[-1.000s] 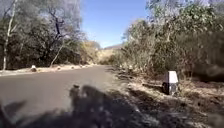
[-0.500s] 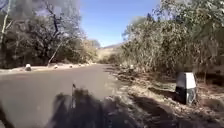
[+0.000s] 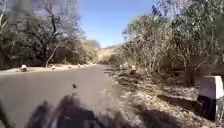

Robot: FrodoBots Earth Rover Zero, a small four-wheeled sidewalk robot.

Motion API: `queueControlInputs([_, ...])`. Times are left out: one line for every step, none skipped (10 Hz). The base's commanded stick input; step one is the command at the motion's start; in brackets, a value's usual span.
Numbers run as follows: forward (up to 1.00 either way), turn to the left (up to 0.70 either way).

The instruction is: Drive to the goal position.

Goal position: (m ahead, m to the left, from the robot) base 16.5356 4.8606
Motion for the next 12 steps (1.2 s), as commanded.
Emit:
queueControlInputs([1.00, 0.00])
queueControlInputs([1.00, 0.00])
queueControlInputs([1.00, 0.00])
queueControlInputs([1.00, 0.00])
queueControlInputs([1.00, 0.00])
queueControlInputs([1.00, 0.00])
queueControlInputs([1.00, 0.00])
queueControlInputs([1.00, 0.00])
queueControlInputs([1.00, 0.00])
queueControlInputs([1.00, 0.00])
queueControlInputs([1.00, 0.00])
queueControlInputs([1.00, 0.00])
